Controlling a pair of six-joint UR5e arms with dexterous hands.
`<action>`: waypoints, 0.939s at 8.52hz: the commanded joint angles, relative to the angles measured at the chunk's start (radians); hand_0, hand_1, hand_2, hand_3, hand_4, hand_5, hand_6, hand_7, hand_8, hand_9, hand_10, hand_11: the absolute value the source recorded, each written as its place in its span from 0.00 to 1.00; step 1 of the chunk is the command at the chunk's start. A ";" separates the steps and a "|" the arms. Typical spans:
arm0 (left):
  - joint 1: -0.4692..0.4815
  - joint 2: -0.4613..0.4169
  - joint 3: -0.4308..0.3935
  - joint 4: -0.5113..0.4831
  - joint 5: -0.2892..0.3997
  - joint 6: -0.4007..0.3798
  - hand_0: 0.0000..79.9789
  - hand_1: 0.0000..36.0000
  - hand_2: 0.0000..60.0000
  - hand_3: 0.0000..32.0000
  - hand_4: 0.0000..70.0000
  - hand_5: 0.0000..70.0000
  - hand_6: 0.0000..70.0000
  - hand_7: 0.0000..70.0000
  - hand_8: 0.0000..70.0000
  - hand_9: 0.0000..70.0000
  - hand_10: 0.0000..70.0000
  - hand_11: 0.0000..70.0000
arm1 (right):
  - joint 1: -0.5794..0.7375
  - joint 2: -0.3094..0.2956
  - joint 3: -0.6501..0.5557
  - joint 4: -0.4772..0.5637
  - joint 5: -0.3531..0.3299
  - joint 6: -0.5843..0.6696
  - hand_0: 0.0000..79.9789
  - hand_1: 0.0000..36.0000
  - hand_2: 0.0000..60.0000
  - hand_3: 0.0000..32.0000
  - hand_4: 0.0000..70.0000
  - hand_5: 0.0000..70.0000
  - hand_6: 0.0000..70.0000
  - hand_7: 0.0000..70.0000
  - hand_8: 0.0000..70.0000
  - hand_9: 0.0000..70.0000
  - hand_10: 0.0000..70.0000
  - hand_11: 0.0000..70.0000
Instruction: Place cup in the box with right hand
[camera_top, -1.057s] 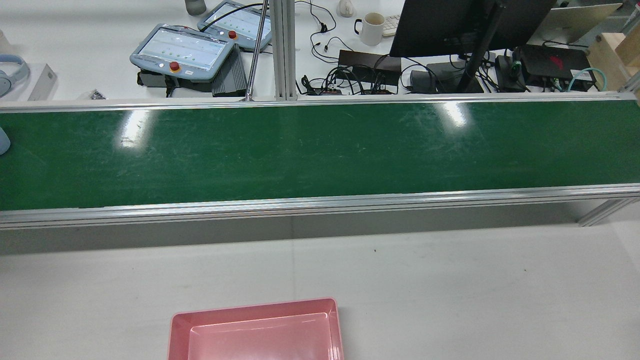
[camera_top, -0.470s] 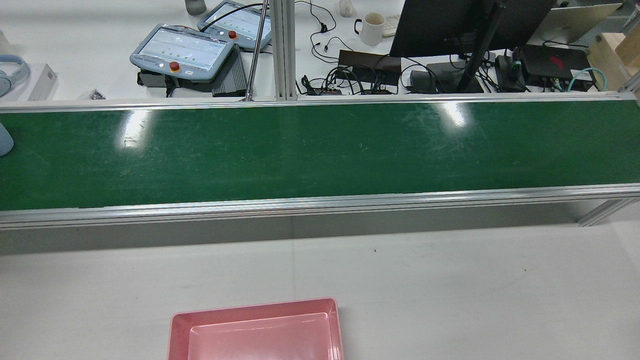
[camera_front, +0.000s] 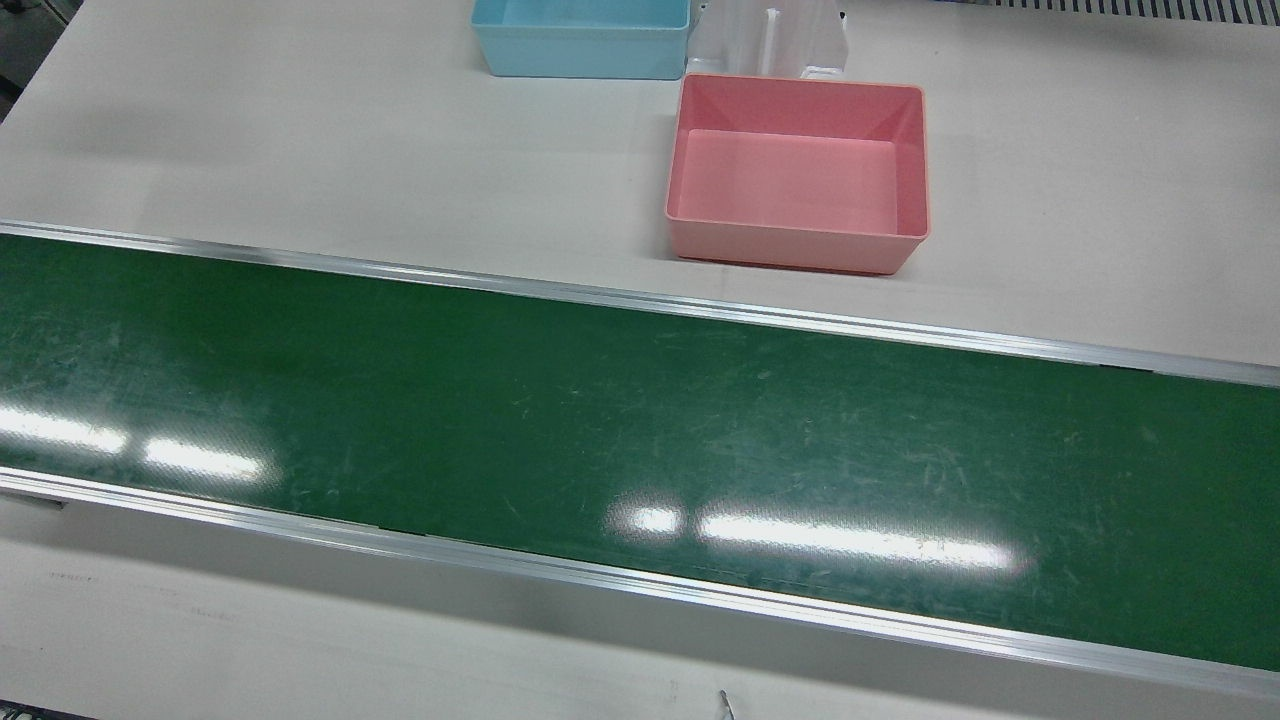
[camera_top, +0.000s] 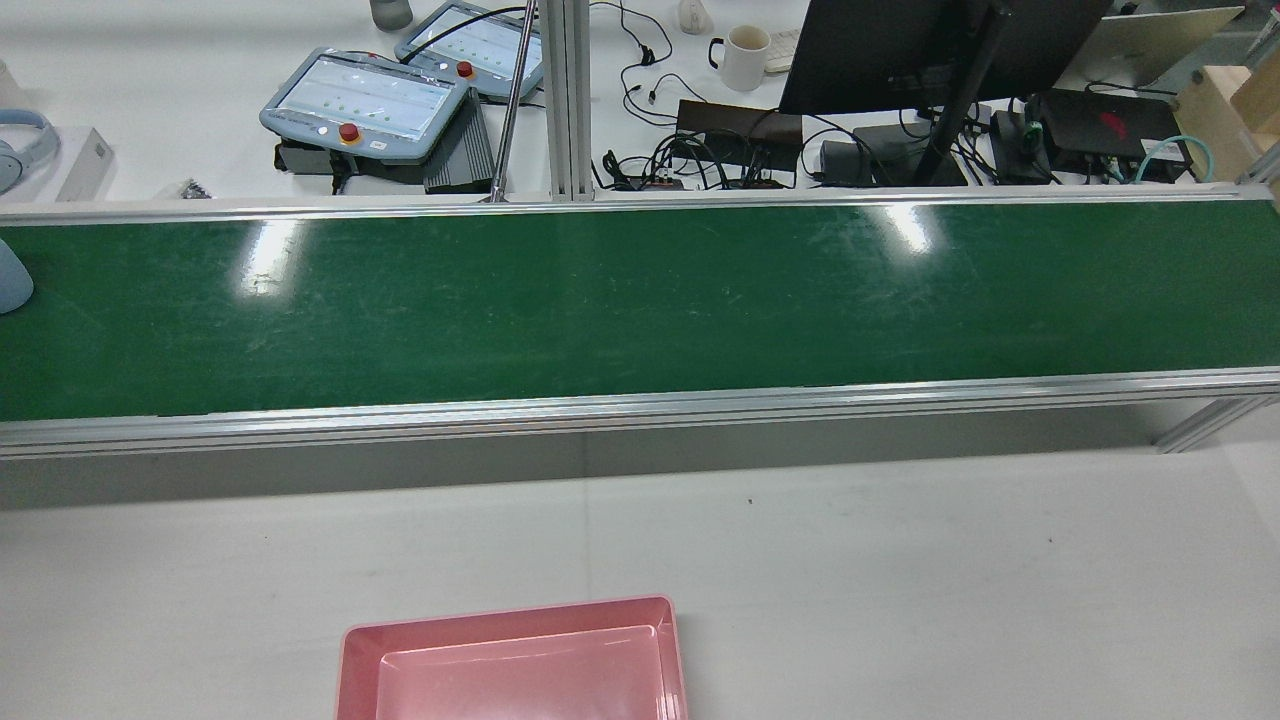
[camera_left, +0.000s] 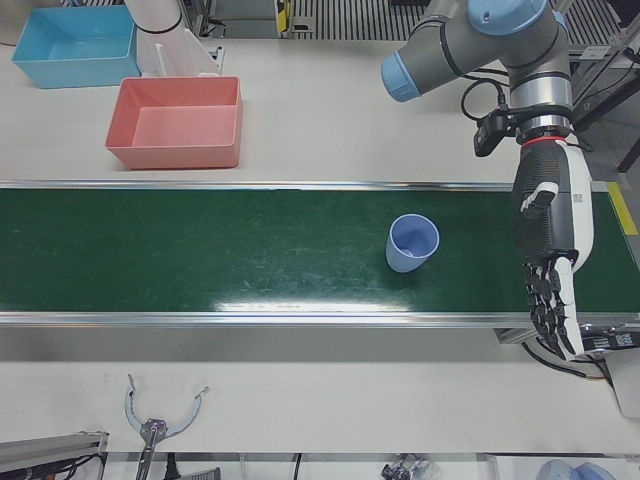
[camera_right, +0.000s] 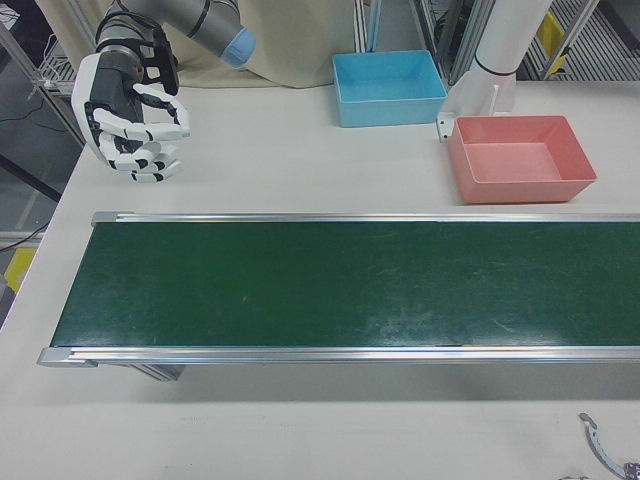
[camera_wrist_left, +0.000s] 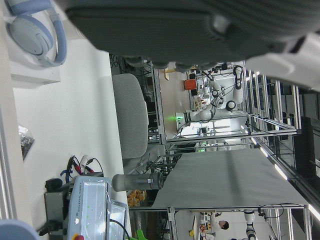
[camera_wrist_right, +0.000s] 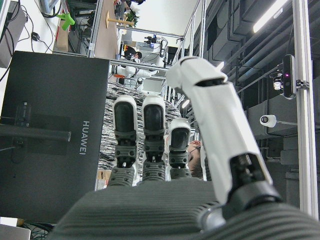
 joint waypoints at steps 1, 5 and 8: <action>0.000 0.000 0.001 0.000 0.001 0.000 0.00 0.00 0.00 0.00 0.00 0.00 0.00 0.00 0.00 0.00 0.00 0.00 | 0.000 0.000 0.000 0.000 0.000 0.000 1.00 1.00 0.54 0.00 0.34 0.30 0.30 1.00 0.62 0.77 0.47 0.71; 0.000 0.000 0.001 0.000 0.000 0.000 0.00 0.00 0.00 0.00 0.00 0.00 0.00 0.00 0.00 0.00 0.00 0.00 | 0.000 0.000 0.000 0.002 0.000 0.000 1.00 1.00 0.54 0.00 0.35 0.30 0.30 1.00 0.62 0.78 0.47 0.71; 0.000 0.000 -0.001 0.000 0.000 0.000 0.00 0.00 0.00 0.00 0.00 0.00 0.00 0.00 0.00 0.00 0.00 0.00 | 0.000 0.000 0.000 0.000 0.000 0.002 1.00 1.00 0.54 0.00 0.33 0.30 0.30 1.00 0.62 0.77 0.47 0.71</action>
